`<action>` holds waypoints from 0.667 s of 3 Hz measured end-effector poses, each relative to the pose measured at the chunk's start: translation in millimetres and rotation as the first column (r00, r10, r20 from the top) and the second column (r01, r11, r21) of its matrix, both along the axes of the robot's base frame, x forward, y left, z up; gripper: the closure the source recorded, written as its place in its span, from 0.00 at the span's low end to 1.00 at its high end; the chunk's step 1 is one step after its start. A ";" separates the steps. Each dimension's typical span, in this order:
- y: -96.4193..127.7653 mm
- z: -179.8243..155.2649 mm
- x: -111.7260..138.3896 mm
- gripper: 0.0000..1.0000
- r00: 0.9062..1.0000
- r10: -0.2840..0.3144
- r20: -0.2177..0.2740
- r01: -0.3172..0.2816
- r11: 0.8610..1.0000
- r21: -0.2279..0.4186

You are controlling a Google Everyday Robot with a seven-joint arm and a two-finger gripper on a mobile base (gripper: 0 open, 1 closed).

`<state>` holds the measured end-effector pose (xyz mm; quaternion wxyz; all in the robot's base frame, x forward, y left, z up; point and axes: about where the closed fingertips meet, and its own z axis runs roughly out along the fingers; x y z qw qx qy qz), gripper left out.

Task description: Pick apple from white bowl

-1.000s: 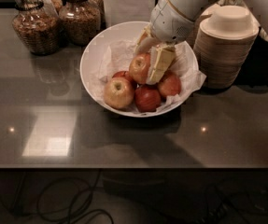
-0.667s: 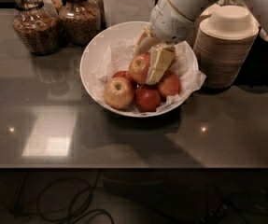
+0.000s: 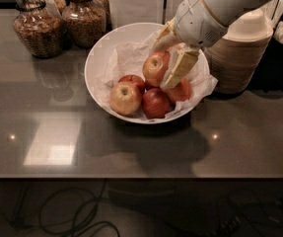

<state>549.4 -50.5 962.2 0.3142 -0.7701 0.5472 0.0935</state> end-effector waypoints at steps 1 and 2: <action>-7.9 24.8 -16.8 1.00 0.996 -0.028 0.081 0.022 0.997 0.075; -7.9 24.8 -16.8 1.00 0.996 -0.028 0.081 0.022 0.997 0.075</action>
Offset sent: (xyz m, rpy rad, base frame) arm -0.0142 -0.0040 0.0195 0.0579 -0.0647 -0.0139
